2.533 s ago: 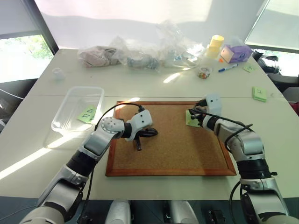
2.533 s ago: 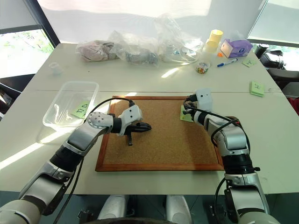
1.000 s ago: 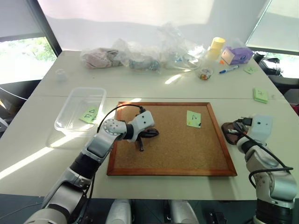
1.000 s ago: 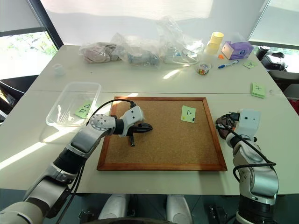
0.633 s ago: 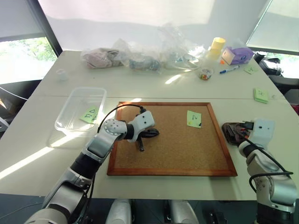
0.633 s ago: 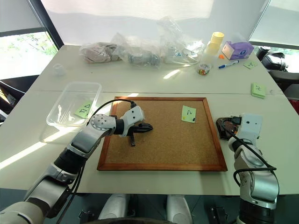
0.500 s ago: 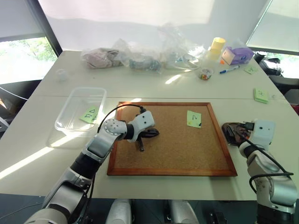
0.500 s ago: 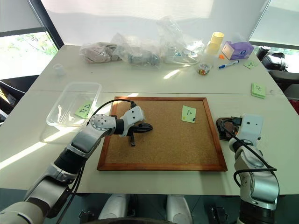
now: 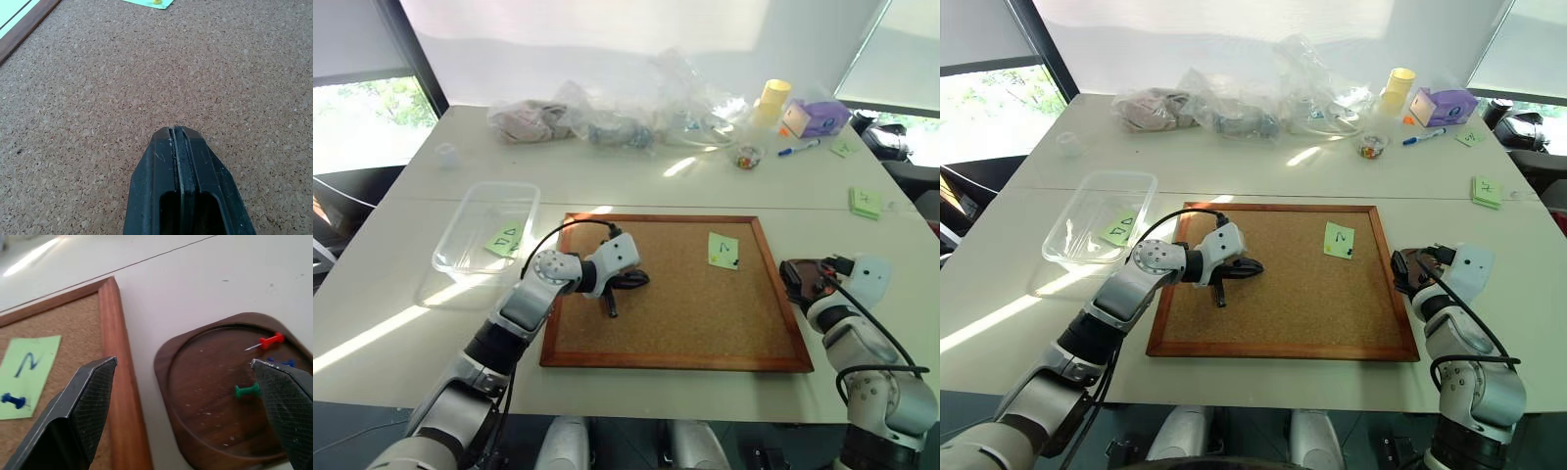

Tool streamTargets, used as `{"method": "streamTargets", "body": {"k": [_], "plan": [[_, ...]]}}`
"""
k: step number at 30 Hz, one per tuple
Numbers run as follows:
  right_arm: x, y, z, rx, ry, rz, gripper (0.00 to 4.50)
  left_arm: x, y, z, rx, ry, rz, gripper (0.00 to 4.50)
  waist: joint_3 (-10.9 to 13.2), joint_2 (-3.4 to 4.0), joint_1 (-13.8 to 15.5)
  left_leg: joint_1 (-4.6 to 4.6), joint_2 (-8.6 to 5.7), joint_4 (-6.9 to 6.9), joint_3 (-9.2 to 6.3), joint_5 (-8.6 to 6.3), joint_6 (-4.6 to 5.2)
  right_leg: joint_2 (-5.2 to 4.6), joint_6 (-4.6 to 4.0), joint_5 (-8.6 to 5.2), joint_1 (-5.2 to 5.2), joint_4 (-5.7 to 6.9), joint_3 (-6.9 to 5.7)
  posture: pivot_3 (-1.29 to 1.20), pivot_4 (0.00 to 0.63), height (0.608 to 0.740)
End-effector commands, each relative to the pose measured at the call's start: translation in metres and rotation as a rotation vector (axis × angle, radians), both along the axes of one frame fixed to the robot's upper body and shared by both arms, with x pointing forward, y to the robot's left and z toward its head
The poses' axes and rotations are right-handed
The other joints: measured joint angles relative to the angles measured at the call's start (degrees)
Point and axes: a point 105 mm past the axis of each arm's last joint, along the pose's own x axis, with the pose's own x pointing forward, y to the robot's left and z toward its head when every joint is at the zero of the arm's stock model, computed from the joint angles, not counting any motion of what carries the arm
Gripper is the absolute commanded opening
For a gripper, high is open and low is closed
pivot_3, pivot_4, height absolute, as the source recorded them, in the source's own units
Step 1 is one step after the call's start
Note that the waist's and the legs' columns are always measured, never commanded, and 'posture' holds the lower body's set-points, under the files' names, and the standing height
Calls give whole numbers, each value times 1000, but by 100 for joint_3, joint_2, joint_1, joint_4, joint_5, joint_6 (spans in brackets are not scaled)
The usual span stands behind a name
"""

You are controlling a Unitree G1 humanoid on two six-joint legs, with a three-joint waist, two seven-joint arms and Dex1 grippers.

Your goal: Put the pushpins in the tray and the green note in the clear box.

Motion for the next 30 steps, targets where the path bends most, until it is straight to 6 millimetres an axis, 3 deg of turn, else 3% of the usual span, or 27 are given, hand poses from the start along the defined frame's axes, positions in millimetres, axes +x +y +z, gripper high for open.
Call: {"method": "streamTargets", "body": {"k": [1, 3, 6, 11, 13, 21, 30], "plan": [[-1, -6, 8, 13, -30, -20, 4488, -3, -1, -11, 30, 30, 0, 0, 0, 0, -3, 0, 0, 0, 0, 0, 0, 0, -5, -3, 0, 0, 0, 0, 150, 737], [-1, -8, 10, 3, -35, -26, 4488, -2, -1, -11, 29, 29, 1, 0, 0, 0, -3, 0, 0, 0, 0, 0, 0, 0, -7, -4, 0, 0, 0, 0, 150, 737], [-2, -7, 28, -100, -96, 0, 4488, -2, -1, -11, 31, 28, 4, 0, 0, 1, -2, 0, -1, 0, 0, 0, 0, 0, -7, -4, 0, 0, 0, 0, 150, 737], [2, 16, 56, -373, -178, 154, 4488, -2, -1, -11, 33, 30, 2, 0, -1, 1, -12, 1, -6, 0, 0, 0, 1, 0, -7, -4, 0, -1, 0, 0, 150, 737], [6, 24, 60, -367, -206, 178, 4488, -1, -1, -11, 34, 29, 2, 0, -2, 0, -19, 2, -7, 0, 0, 0, 1, 0, -8, -5, 0, -1, 0, 0, 150, 737], [18, 69, 32, -243, -159, 376, 4488, 0, -2, -9, 33, 25, -1, 0, -2, -1, 8, 1, -7, 0, -2, 0, 1, 1, -9, -5, 3, -2, 0, 0, 150, 737], [17, 78, 15, -240, -113, 421, 4488, -1, 1, -9, 36, 27, 2, 0, -2, 0, 2, 2, -6, 0, -2, 0, 0, 0, -10, -5, 3, -2, 0, 0, 150, 737]]}}
